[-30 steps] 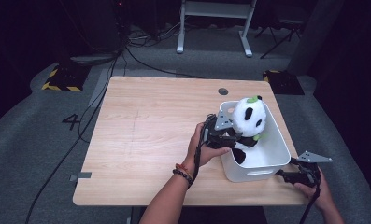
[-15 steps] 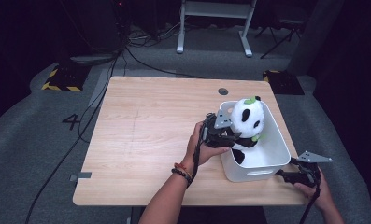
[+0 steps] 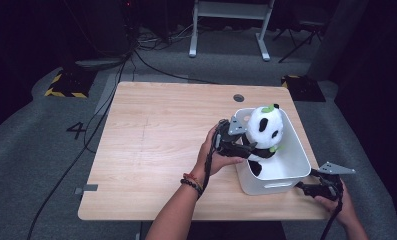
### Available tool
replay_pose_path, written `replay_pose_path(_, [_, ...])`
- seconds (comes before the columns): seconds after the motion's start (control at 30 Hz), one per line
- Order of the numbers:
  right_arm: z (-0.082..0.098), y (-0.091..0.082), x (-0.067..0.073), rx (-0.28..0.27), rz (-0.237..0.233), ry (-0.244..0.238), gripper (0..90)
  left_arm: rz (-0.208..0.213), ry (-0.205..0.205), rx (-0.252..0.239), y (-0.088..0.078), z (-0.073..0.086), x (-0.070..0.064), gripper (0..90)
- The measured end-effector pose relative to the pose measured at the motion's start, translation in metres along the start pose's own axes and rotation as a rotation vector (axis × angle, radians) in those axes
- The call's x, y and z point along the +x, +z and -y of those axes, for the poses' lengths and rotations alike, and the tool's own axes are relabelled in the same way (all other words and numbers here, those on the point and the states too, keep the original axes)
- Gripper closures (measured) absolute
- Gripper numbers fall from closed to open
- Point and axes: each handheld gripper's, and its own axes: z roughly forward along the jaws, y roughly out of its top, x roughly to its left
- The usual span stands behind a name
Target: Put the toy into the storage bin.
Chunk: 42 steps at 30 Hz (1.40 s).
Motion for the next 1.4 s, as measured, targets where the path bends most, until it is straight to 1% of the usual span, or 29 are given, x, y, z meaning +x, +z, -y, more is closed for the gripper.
replay_pose_path(0.03, [0.0, 0.0, 0.0, -0.001, 0.001, -0.002, 19.0, 0.007, 0.002, 0.003, -0.001, 0.0, 0.001, 21.3])
replay_pose_path(0.07, [0.0, 0.0, 0.0, 0.0, 0.0, 0.0, 19.0, 0.002, 0.001, 0.0, -0.002, 0.0, 0.001, 20.8])
replay_pose_path(0.13, [0.0, 0.0, 0.0, 0.0, 0.0, 0.0, 19.0, 0.015, -0.001, 0.004, -0.004, 0.0, 0.002, 19.3])
replay_pose_path(0.2, [0.0, 0.0, 0.0, -0.001, 0.001, -0.002, 19.0, 0.016, -0.005, 0.009, -0.005, 0.0, 0.002, 17.8])
replay_pose_path(0.27, [0.0, 0.0, 0.0, -0.001, 0.001, -0.001, 19.0, 0.019, 0.004, 0.005, -0.006, 0.0, 0.002, 16.5])
replay_pose_path(0.37, [0.0, 0.0, 0.0, -0.001, 0.001, -0.002, 19.0, 0.022, 0.018, 0.021, -0.009, 0.001, 0.003, 15.5])
replay_pose_path(0.43, [0.0, 0.0, 0.0, 0.0, 0.0, 0.0, 19.0, 0.015, 0.023, 0.015, -0.01, 0.001, 0.002, 15.3])
replay_pose_path(0.47, [0.0, 0.0, 0.0, 0.0, 0.0, 0.0, 19.0, 0.019, 0.038, 0.024, -0.011, 0.0, 0.003, 15.3])
replay_pose_path(0.5, [0.0, 0.0, 0.0, -0.001, 0.001, -0.002, 19.0, 0.015, 0.033, 0.02, -0.011, 0.001, 0.002, 15.3])
replay_pose_path(0.57, [0.0, 0.0, 0.0, -0.003, 0.003, 0.0, 19.0, 0.003, 0.048, 0.029, -0.012, 0.0, 0.002, 15.4])
replay_pose_path(0.6, [0.0, 0.0, 0.0, -0.003, 0.003, -0.001, 19.0, -0.001, 0.041, 0.029, -0.012, 0.0, 0.001, 15.4])
replay_pose_path(0.67, [0.0, 0.0, 0.0, -0.003, 0.003, -0.001, 19.0, -0.014, 0.049, 0.033, -0.014, -0.001, 0.0, 15.5])
replay_pose_path(0.87, [0.0, 0.0, 0.0, -0.003, 0.003, -0.001, 19.0, -0.026, 0.052, 0.048, -0.02, -0.002, 0.0, 15.6])
replay_pose_path(0.9, [0.0, 0.0, 0.0, -0.003, 0.003, -0.001, 19.0, -0.034, 0.073, 0.055, -0.022, -0.002, 0.001, 15.6])
replay_pose_path(0.93, [0.0, 0.0, 0.0, -0.003, 0.003, 0.0, 19.0, -0.032, 0.054, 0.044, -0.022, -0.002, 0.0, 15.6])
replay_pose_path(0.97, [0.0, 0.0, 0.0, -0.003, 0.003, -0.001, 19.0, -0.04, 0.055, 0.036, -0.024, -0.001, 0.0, 15.6])
replay_pose_path(1.0, [0.0, 0.0, 0.0, -0.003, 0.003, -0.001, 19.0, -0.037, 0.06, 0.05, -0.025, -0.002, 0.0, 15.6])
replay_pose_path(1.03, [0.0, 0.0, 0.0, -0.003, 0.003, -0.001, 19.0, -0.044, 0.075, 0.055, -0.027, -0.002, 0.001, 15.6])
replay_pose_path(1.07, [0.0, 0.0, 0.0, -0.002, 0.002, 0.002, 19.0, -0.049, 0.061, 0.048, -0.027, -0.001, 0.001, 15.6])
replay_pose_path(1.13, [0.0, 0.0, 0.0, -0.003, 0.003, 0.0, 19.0, -0.055, 0.075, 0.067, -0.028, -0.001, 0.001, 15.7])
replay_pose_path(1.17, [0.0, 0.0, 0.0, -0.003, 0.003, -0.001, 19.0, -0.063, 0.108, 0.091, -0.03, -0.001, 0.003, 15.7])
replay_pose_path(1.23, [0.0, 0.0, 0.0, -0.003, 0.003, -0.001, 19.0, -0.066, 0.11, 0.096, -0.032, -0.001, 0.003, 15.7])
replay_pose_path(1.27, [0.0, 0.0, 0.0, -0.003, 0.003, -0.001, 19.0, -0.07, 0.11, 0.081, -0.032, -0.001, 0.004, 15.7])
replay_pose_path(1.33, [0.0, 0.0, 0.0, -0.003, 0.003, -0.001, 19.0, -0.078, 0.108, 0.09, -0.034, 0.0, 0.004, 15.7])
replay_pose_path(1.4, [0.0, 0.0, 0.0, -0.003, 0.003, 0.0, 19.0, -0.08, 0.121, 0.094, -0.035, 0.0, 0.005, 15.8])
